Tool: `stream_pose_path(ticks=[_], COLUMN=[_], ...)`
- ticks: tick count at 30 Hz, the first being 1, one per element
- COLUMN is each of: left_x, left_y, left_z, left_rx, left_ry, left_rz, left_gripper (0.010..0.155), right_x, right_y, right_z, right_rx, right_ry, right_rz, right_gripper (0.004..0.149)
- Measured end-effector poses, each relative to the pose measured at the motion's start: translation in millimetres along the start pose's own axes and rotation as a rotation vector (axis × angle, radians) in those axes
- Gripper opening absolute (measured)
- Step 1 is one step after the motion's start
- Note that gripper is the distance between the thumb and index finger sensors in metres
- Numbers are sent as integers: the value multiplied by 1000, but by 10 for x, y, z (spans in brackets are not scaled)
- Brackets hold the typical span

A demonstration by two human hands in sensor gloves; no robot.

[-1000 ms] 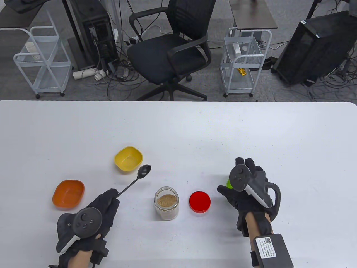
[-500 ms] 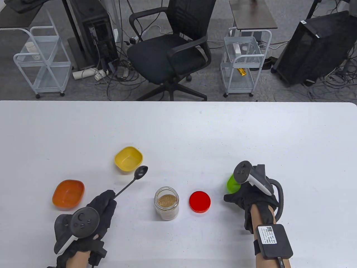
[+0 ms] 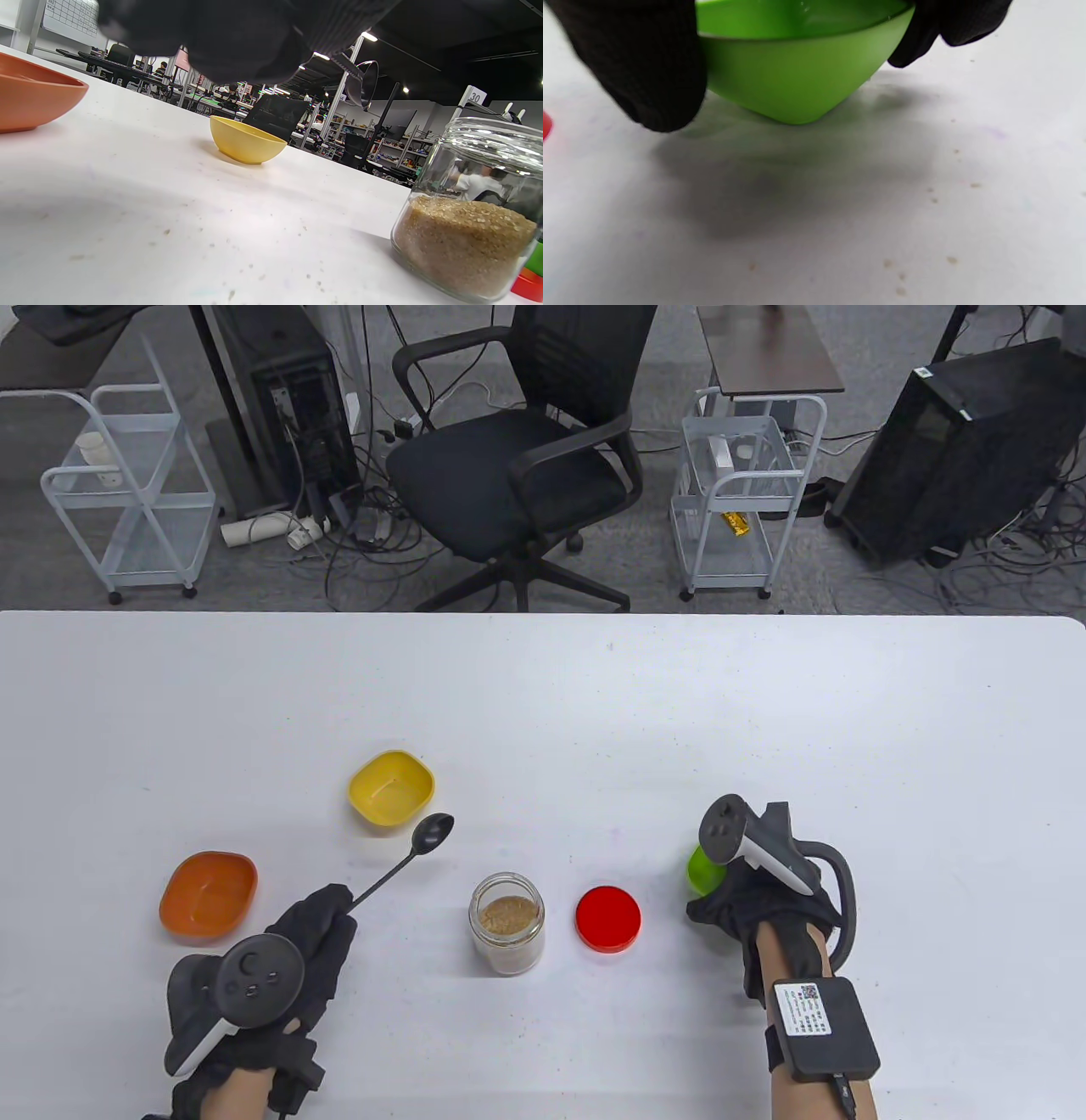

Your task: Scoop brown sugar granules from jar into dishes

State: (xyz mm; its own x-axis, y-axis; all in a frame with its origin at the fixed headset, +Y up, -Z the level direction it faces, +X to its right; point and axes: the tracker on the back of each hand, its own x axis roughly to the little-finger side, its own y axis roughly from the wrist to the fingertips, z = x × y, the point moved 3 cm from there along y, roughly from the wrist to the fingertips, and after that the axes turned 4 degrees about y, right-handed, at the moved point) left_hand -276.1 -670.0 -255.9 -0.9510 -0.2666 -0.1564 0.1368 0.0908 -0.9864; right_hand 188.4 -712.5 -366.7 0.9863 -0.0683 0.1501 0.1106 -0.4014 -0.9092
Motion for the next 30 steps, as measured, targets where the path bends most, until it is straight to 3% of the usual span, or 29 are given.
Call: stream_pose_path(ticks=[9, 30], left_x=[28, 178], left_y=[13, 123], left_z=[20, 70], left_rx=[20, 67], left_ry=[-19, -89], left_rz=[-11, -34], left_gripper=[47, 47], right_x=[-292, -824], right_y=[-243, -1006], right_z=[71, 234], right_rx=[104, 233], right_ry=[-32, -32], right_rz=[94, 241], right_gripper=[114, 113])
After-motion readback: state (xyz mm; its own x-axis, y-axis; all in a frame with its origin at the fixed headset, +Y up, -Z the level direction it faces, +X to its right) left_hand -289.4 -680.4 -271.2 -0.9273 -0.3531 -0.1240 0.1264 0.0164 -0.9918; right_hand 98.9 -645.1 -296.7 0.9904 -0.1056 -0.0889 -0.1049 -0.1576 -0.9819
